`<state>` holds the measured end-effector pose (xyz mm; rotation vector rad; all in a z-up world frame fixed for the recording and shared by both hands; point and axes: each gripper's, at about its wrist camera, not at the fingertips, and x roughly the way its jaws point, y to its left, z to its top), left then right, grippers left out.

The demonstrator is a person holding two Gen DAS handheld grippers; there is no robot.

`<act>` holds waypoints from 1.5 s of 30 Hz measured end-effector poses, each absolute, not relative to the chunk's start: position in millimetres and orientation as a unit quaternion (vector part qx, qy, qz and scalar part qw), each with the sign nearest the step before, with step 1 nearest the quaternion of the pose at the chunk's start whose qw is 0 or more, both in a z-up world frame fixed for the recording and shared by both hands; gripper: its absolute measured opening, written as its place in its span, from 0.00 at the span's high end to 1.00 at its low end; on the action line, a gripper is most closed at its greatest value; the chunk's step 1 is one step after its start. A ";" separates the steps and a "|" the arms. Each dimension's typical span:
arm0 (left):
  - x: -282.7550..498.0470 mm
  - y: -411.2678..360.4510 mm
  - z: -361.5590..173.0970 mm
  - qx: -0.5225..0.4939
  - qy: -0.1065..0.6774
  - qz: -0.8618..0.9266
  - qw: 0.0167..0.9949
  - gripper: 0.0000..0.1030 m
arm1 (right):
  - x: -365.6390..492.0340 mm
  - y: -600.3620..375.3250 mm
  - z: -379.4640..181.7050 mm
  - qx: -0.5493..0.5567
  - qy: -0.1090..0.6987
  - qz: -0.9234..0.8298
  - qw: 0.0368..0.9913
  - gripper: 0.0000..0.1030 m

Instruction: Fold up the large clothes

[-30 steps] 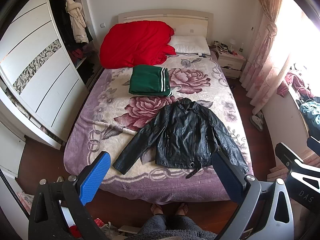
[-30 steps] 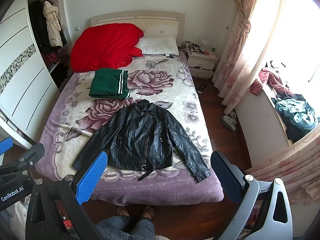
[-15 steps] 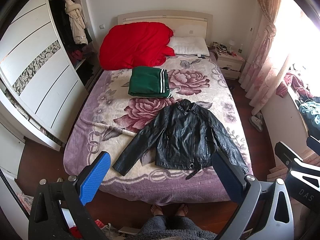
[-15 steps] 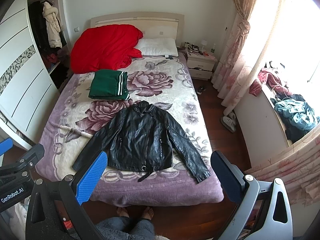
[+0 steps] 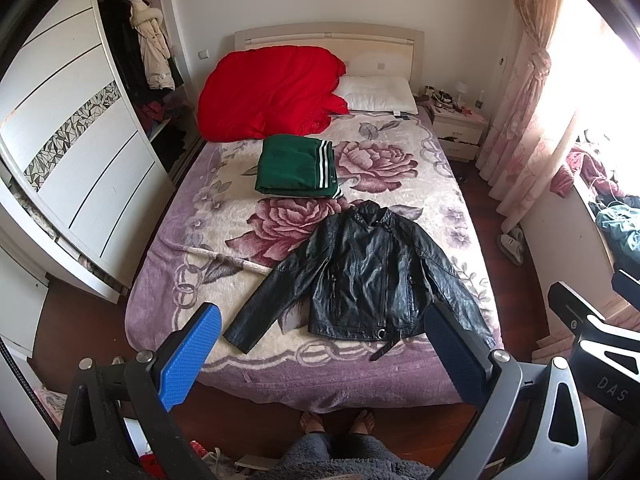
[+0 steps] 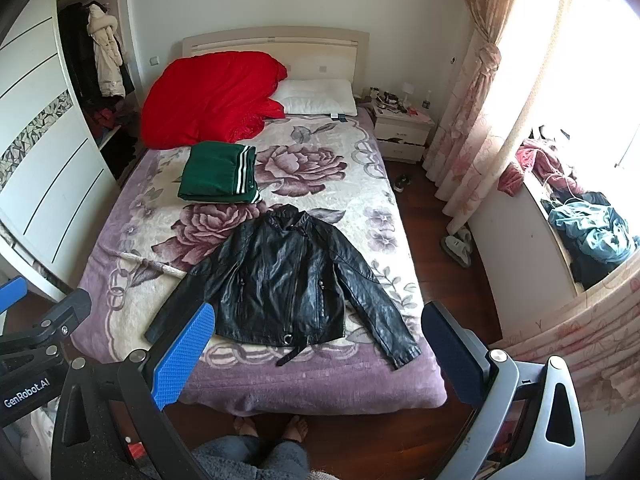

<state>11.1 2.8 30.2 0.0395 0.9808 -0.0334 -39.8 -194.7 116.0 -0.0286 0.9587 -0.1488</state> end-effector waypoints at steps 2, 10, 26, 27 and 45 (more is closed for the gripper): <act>12.1 2.7 31.3 0.019 0.471 -0.016 0.882 0.00 | -39.7 -194.6 116.3 -0.013 0.460 -0.071 0.885 0.00; 11.0 2.9 30.7 0.019 0.470 -0.017 0.882 0.00 | -39.9 -194.2 116.5 -0.013 0.460 -0.072 0.885 0.00; 11.3 3.9 33.2 0.019 0.468 -0.017 0.884 0.00 | -41.3 -192.8 116.2 -0.014 0.458 -0.072 0.886 0.00; 10.7 3.6 31.9 0.019 0.468 -0.017 0.883 0.00 | -41.1 -192.4 116.9 -0.014 0.458 -0.072 0.886 0.00; 23.7 -0.8 43.8 0.017 0.469 -0.020 0.883 0.00 | -38.0 -189.1 122.4 -0.014 0.456 -0.070 0.887 0.00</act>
